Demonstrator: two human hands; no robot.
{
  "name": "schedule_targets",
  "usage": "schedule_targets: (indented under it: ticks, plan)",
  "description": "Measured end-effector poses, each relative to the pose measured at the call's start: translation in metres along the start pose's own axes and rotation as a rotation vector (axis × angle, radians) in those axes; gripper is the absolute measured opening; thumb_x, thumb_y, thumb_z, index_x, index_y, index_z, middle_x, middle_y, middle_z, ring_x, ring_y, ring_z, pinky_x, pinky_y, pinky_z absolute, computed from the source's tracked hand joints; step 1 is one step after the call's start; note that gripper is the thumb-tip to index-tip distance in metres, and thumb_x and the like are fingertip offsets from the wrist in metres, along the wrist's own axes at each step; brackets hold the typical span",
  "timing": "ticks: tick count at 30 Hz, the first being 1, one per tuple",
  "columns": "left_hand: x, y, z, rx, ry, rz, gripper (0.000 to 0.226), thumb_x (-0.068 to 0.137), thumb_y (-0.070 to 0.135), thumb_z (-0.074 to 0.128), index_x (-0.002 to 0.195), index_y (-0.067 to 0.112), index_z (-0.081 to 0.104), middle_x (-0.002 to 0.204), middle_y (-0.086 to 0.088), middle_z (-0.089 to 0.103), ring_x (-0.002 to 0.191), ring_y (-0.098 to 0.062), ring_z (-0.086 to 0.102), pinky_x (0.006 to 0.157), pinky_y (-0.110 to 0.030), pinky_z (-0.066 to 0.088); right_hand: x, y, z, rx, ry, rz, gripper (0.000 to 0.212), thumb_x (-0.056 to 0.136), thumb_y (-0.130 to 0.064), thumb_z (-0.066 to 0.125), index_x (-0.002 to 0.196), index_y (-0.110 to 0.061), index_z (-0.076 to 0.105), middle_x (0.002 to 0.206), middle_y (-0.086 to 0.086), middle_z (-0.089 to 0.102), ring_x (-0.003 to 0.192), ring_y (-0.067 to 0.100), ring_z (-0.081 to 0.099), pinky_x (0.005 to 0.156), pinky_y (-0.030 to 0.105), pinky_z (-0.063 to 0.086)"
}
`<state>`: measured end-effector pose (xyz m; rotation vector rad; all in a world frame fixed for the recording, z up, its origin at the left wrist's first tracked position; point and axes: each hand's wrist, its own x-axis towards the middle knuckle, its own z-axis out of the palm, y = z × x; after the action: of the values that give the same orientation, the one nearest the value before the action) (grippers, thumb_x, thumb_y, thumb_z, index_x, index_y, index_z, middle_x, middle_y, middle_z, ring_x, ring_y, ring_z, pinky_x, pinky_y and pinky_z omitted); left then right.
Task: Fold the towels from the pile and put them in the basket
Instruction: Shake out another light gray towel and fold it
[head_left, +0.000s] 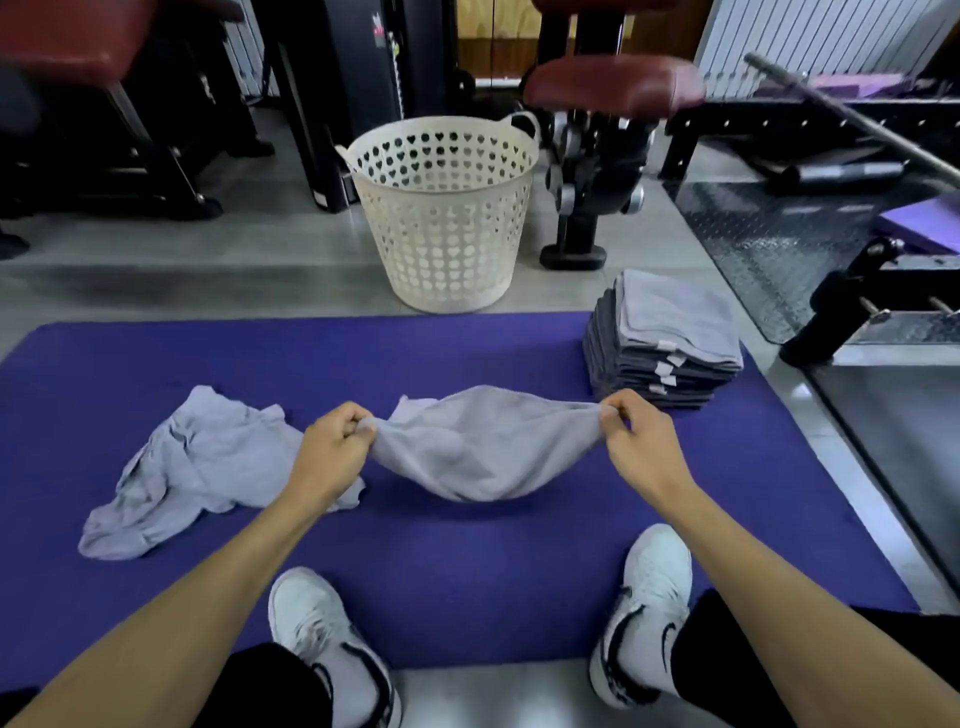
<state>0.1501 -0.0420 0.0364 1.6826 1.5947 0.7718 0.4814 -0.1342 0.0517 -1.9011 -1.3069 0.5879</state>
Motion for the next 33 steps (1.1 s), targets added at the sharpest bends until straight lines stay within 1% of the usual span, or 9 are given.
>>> schedule_targets:
  ticks: [3, 6, 11, 15, 18, 22, 24, 28, 33]
  plan:
    - [-0.028, -0.020, 0.007, 0.027, -0.063, -0.011, 0.017, 0.093, 0.009, 0.053, 0.077, 0.014, 0.059, 0.063, 0.000, 0.061, 0.055, -0.009, 0.053, 0.054, -0.021, 0.048, -0.024, 0.014, 0.011, 0.010, -0.062, 0.050, 0.020, 0.098, -0.015, 0.045, 0.083, -0.017, 0.058, 0.076, -0.004, 0.062, 0.067, 0.011, 0.053, 0.055, 0.019, 0.039]
    - [-0.036, -0.031, 0.017, 0.052, -0.102, 0.012, 0.016, 0.092, 0.009, 0.054, 0.078, 0.013, 0.060, 0.061, -0.003, 0.060, 0.058, -0.015, 0.054, 0.060, -0.036, 0.050, -0.030, 0.026, 0.023, -0.003, -0.115, 0.084, 0.019, 0.099, -0.016, 0.044, 0.086, -0.016, 0.058, 0.082, -0.004, 0.064, 0.076, 0.009, 0.057, 0.061, 0.022, 0.041]
    - [-0.027, -0.049, 0.041, 0.113, -0.149, -0.068, 0.013, 0.095, 0.015, 0.053, 0.084, 0.013, 0.060, 0.066, -0.001, 0.057, 0.064, -0.017, 0.053, 0.063, -0.041, 0.051, -0.020, 0.048, 0.045, -0.079, -0.204, 0.175, 0.018, 0.100, -0.018, 0.042, 0.092, -0.013, 0.058, 0.088, -0.001, 0.063, 0.079, 0.012, 0.055, 0.061, 0.022, 0.042]
    - [-0.007, -0.064, 0.061, 0.127, -0.129, -0.139, 0.012, 0.097, 0.016, 0.051, 0.088, 0.014, 0.059, 0.071, 0.003, 0.058, 0.070, -0.014, 0.053, 0.063, -0.028, 0.042, -0.006, 0.063, 0.062, -0.069, -0.219, 0.204, 0.017, 0.101, -0.018, 0.045, 0.094, -0.012, 0.060, 0.085, -0.003, 0.062, 0.076, 0.007, 0.053, 0.062, 0.017, 0.040]
    - [0.011, -0.081, 0.076, 0.165, -0.155, -0.211, 0.013, 0.098, 0.018, 0.051, 0.089, 0.013, 0.058, 0.071, 0.004, 0.056, 0.071, -0.016, 0.052, 0.065, -0.029, 0.039, 0.002, 0.073, 0.077, -0.040, -0.231, 0.218, 0.016, 0.101, -0.021, 0.049, 0.095, -0.013, 0.061, 0.085, -0.002, 0.064, 0.075, 0.009, 0.055, 0.062, 0.015, 0.041]
    - [0.029, -0.103, 0.097, 0.346, -0.365, -0.304, 0.010, 0.095, 0.017, 0.053, 0.095, 0.012, 0.062, 0.087, 0.000, 0.061, 0.083, -0.018, 0.054, 0.064, -0.020, 0.038, 0.012, 0.090, 0.091, -0.017, -0.330, 0.311, 0.014, 0.099, -0.022, 0.054, 0.090, -0.021, 0.064, 0.090, -0.007, 0.067, 0.081, 0.006, 0.058, 0.064, 0.011, 0.040]
    - [0.039, -0.107, 0.107, 0.424, -0.415, -0.273, 0.014, 0.095, 0.016, 0.052, 0.100, 0.010, 0.062, 0.089, -0.001, 0.061, 0.082, -0.018, 0.053, 0.063, -0.020, 0.039, 0.021, 0.100, 0.094, -0.039, -0.412, 0.351, 0.015, 0.097, -0.020, 0.056, 0.088, -0.023, 0.068, 0.093, -0.008, 0.068, 0.086, 0.006, 0.060, 0.066, 0.009, 0.040]
    - [0.067, -0.109, 0.135, 0.483, -0.417, -0.092, 0.025, 0.092, 0.024, 0.056, 0.115, 0.016, 0.062, 0.116, -0.006, 0.064, 0.100, -0.026, 0.060, 0.090, -0.040, 0.049, 0.050, 0.125, 0.097, -0.076, -0.460, 0.422, 0.019, 0.096, -0.022, 0.056, 0.088, -0.015, 0.073, 0.094, -0.003, 0.069, 0.091, 0.011, 0.060, 0.076, 0.021, 0.043]
    - [0.102, -0.104, 0.192, 0.465, -0.560, 0.104, 0.033, 0.094, 0.019, 0.054, 0.127, 0.019, 0.061, 0.133, -0.004, 0.058, 0.122, -0.025, 0.054, 0.101, -0.043, 0.045, 0.099, 0.163, 0.110, -0.175, -0.406, 0.505, 0.035, 0.097, -0.027, 0.053, 0.083, 0.002, 0.064, 0.075, 0.009, 0.060, 0.073, 0.020, 0.054, 0.061, 0.026, 0.044]
